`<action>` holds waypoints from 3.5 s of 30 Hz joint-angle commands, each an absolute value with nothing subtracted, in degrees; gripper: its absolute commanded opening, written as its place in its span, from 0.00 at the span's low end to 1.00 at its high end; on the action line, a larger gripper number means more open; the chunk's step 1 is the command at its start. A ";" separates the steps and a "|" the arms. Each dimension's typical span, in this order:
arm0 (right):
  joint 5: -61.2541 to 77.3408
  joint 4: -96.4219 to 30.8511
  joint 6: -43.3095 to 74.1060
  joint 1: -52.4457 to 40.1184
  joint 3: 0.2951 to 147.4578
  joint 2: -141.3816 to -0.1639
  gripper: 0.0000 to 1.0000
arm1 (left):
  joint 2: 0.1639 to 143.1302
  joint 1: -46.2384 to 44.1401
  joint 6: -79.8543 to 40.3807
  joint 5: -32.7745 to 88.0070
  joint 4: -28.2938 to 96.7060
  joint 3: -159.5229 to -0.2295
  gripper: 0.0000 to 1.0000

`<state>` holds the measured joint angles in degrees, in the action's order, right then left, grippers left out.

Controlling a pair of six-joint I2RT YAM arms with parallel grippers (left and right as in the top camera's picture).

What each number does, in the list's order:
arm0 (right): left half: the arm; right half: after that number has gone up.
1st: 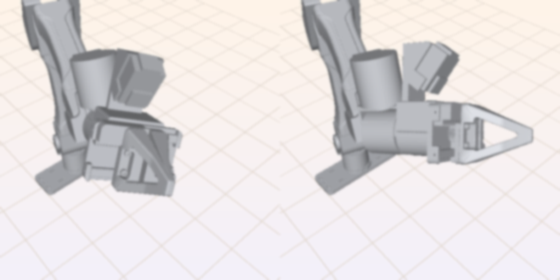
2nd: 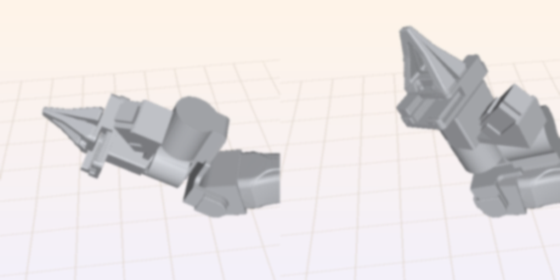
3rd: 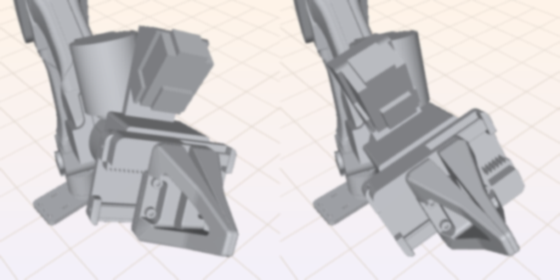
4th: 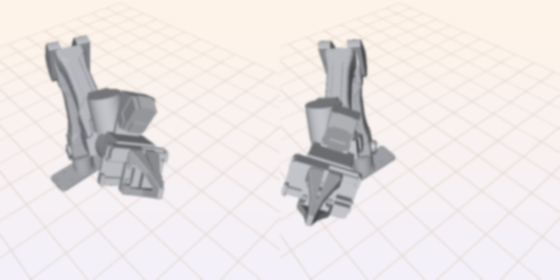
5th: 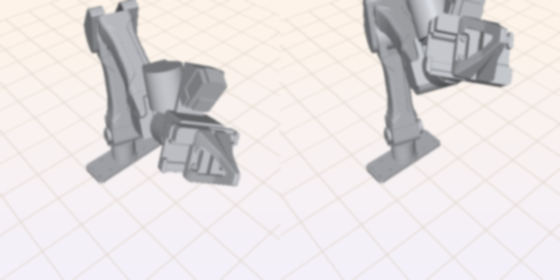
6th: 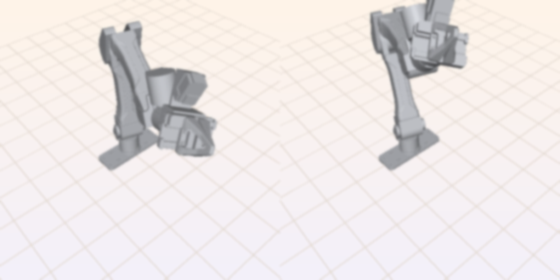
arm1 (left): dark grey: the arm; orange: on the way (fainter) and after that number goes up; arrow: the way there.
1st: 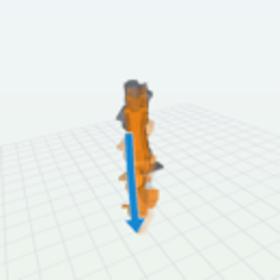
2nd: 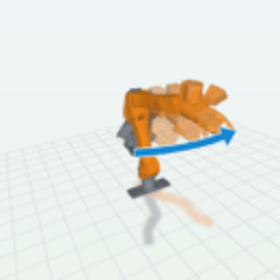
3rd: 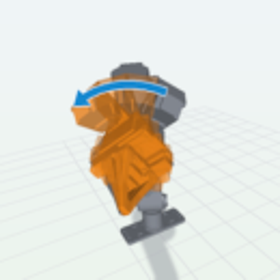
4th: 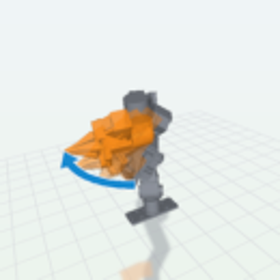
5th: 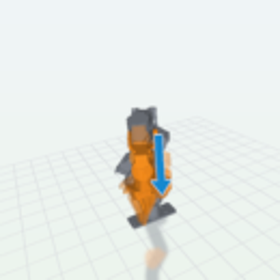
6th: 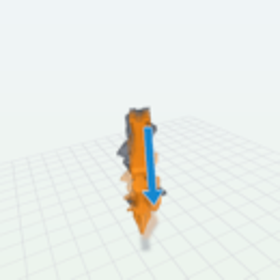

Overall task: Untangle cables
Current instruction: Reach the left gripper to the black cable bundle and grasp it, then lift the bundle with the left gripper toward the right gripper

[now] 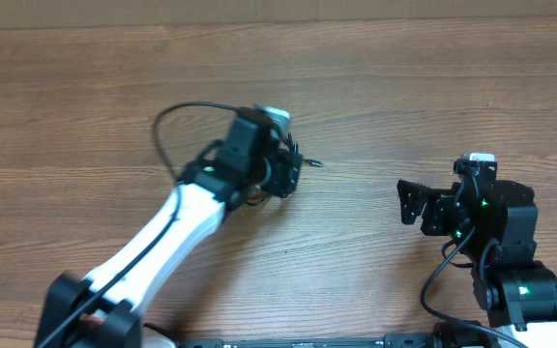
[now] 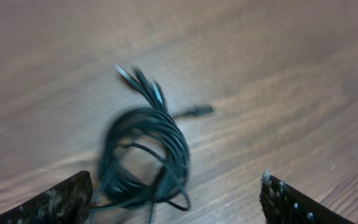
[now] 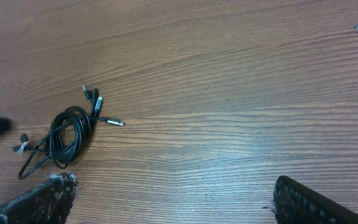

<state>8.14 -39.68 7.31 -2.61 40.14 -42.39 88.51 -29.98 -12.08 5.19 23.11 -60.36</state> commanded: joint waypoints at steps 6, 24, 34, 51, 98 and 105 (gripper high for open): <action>8.19 -39.79 7.51 -2.39 41.76 -45.34 1.00 | 97.41 -34.85 -12.84 0.84 20.71 -61.17 0.80; 9.26 -40.01 7.51 -2.39 41.76 -47.66 1.00 | 106.00 -35.14 -12.93 -1.43 12.56 -61.17 0.67; 11.20 -40.01 7.51 -2.39 41.76 -47.66 1.00 | 109.25 -37.01 -15.75 -4.51 9.32 -61.17 0.57; 13.67 -40.01 7.51 -2.39 41.76 -47.66 1.00 | 106.74 -37.39 -16.78 -1.69 8.62 -64.31 0.04; 59.53 -18.90 21.28 -2.66 41.76 -57.76 0.95 | 94.85 -17.21 -28.53 83.37 1.45 -65.08 0.04; 59.44 -18.70 21.26 -2.66 41.76 -58.59 0.86 | 94.85 -21.96 -28.53 75.88 1.50 -65.08 0.04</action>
